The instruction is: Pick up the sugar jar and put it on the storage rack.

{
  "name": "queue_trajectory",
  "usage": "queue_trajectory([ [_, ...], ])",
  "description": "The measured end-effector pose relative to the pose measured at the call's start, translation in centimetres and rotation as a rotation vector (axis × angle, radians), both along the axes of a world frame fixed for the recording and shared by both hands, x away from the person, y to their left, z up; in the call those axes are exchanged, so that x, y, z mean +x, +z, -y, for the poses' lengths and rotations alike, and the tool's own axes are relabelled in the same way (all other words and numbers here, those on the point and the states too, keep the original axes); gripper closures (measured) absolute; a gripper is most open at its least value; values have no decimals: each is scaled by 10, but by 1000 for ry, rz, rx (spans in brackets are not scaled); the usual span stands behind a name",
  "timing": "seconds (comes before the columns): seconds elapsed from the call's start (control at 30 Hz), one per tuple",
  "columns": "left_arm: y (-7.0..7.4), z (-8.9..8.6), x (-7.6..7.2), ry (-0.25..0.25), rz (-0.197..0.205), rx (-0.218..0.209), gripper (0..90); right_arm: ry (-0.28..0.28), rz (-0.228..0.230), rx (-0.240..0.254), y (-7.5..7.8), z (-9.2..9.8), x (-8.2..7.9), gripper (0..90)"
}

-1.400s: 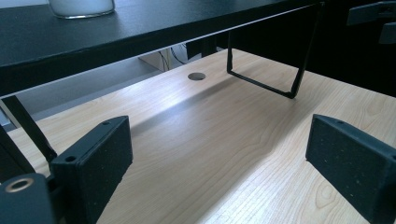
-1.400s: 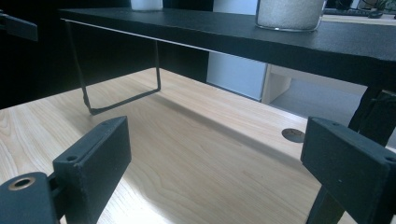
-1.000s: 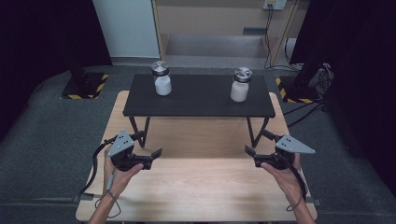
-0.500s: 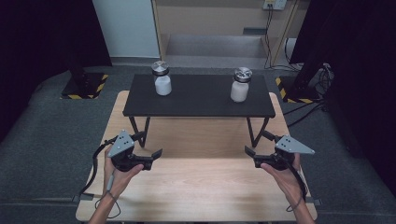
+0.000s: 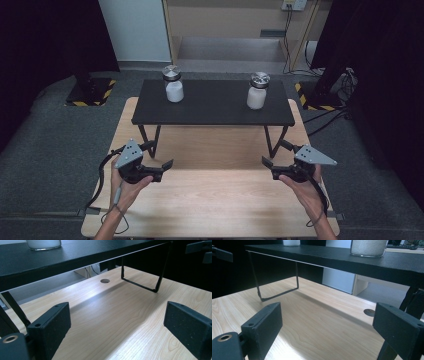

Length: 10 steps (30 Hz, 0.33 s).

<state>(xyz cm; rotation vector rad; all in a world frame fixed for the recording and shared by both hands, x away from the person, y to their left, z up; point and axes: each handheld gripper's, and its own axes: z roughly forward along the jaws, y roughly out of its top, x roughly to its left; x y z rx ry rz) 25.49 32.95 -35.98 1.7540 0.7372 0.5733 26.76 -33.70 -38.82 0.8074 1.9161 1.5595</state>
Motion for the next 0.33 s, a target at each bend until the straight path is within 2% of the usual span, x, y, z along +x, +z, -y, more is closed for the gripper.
queue_trajectory([
  [0.33, 0, -1, 0, 2, 1, -8, 63, 3, 2, 0, 0, -1, 0, 90],
])
